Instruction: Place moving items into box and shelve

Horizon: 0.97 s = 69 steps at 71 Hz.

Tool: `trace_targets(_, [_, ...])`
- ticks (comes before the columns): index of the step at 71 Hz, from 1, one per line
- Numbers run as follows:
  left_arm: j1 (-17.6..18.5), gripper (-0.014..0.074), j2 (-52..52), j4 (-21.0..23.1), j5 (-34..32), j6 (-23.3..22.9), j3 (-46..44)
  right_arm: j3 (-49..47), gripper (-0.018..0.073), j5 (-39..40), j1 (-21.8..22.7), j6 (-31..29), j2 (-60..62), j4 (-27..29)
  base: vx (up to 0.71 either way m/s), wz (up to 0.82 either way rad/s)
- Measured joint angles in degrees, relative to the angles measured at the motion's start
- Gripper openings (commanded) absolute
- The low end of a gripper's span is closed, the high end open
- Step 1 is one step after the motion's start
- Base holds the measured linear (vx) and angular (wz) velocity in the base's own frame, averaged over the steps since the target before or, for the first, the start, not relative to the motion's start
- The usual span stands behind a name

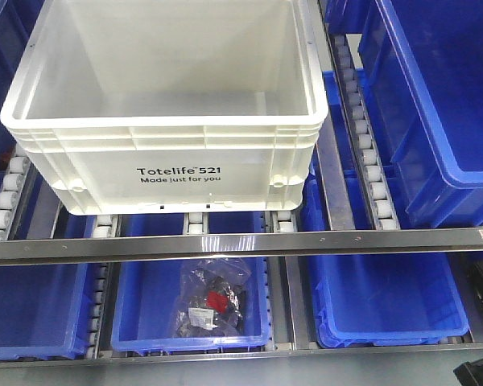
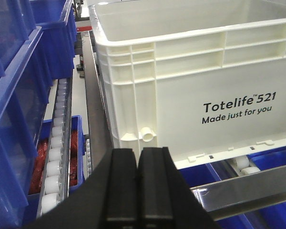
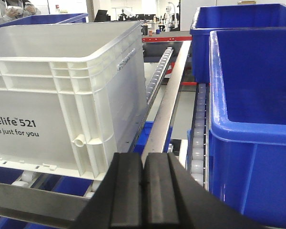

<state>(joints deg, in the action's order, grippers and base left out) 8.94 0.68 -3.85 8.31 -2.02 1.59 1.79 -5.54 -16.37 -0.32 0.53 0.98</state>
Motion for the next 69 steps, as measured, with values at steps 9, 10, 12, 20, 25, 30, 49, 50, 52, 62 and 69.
trace_targets(9, [0.00,-0.0026,0.00,0.00,0.00,0.00,0.00,0.00,-0.0015,-0.02,0.00,0.00,0.00,0.00,0.00,0.00])
trace_targets(10, [0.00,-0.0026,0.00,0.00,0.00,0.00,0.00,0.00,-0.0015,-0.02,0.00,0.00,0.00,0.00,0.00,0.00])
trace_targets(12, [0.00,-0.0026,0.00,0.00,0.00,0.00,0.00,0.00,-0.0015,-0.02,0.00,0.00,0.00,0.00,0.00,0.00])
trace_targets(20, [0.00,-0.0026,0.00,0.00,0.00,0.00,0.00,0.00,-0.0015,-0.02,0.00,0.00,0.00,0.00,0.00,0.00])
trace_targets(25, [0.00,-0.0026,0.00,0.00,0.00,0.00,0.00,0.00,-0.0015,-0.02,0.00,0.00,0.00,0.00,0.00,0.00])
trace_targets(30, [0.00,-0.0026,0.00,0.00,0.00,0.00,0.00,0.00,-0.0015,-0.02,0.00,0.00,0.00,0.00,0.00,0.00])
trace_targets(49, [0.00,-0.0026,0.00,0.00,0.00,0.00,0.00,0.00,-0.0015,-0.08,0.00,-0.05,0.00,0.00,0.00,0.00])
trace_targets(50, [0.00,-0.0026,0.00,0.00,0.00,0.00,0.00,0.00,-0.0015,-0.08,0.00,-0.05,0.00,0.00,0.00,0.00])
trace_targets(52, [0.00,-0.0026,0.00,0.00,0.00,0.00,0.00,0.00,-0.0015,-0.08,0.00,-0.05,0.00,0.00,0.00,0.00])
trace_targets(62, [0.00,-0.0026,0.00,0.00,0.00,0.00,0.00,0.00,-0.0015,-0.08,0.00,-0.05,0.00,0.00,0.00,0.00])
trace_targets(69, [0.00,-0.0026,0.00,0.00,0.00,0.00,0.00,0.00,-0.0015,-0.08,0.00,-0.05,0.00,0.00,0.00,0.00])
